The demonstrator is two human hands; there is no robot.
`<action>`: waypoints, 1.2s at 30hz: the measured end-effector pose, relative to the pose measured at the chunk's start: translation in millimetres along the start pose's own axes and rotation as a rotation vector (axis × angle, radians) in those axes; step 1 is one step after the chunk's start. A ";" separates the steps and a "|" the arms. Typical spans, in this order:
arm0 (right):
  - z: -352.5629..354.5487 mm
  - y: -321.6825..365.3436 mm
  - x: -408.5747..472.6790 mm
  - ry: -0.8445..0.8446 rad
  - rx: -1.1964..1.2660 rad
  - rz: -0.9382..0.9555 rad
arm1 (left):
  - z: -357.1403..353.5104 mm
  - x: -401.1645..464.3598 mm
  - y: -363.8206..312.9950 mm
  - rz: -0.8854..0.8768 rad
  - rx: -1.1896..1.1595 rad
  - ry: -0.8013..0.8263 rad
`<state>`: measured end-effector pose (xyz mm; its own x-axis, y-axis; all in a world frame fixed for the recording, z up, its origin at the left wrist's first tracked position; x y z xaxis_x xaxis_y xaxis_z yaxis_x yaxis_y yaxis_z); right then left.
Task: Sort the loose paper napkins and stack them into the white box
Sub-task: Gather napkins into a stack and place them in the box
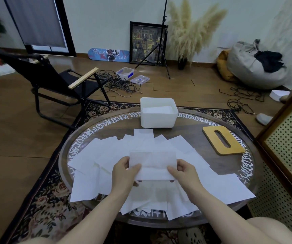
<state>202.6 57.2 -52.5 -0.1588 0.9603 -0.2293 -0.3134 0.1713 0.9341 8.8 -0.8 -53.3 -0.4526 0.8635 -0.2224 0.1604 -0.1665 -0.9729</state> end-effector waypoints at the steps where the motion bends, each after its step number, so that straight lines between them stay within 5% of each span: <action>1: 1.7 3.0 0.1 -0.007 0.023 -0.009 | -0.7 0.2 -1.5 -0.002 -0.008 -0.011; 19: 22.5 53.9 38.1 -0.155 0.104 0.046 | -18.5 48.9 -55.8 -0.131 -0.108 -0.166; 36: 41.2 84.6 153.5 -0.233 0.107 0.004 | -63.0 156.8 -92.6 -0.140 0.051 -0.110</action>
<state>190.3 228.2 2.6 0.0636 0.9838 -0.1676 -0.2104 0.1774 0.9614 -21.8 180.0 5.9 -0.5611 0.8231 -0.0878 0.0457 -0.0752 -0.9961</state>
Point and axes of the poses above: each hand's wrist, its own x-axis towards the middle knuckle, its own z-axis out of the back of the hand, y = z × x, the point moved 6 cm from there along x, towards the middle knuckle, and after that the axes turned 7 degrees about -x, right-handed, at the moved point
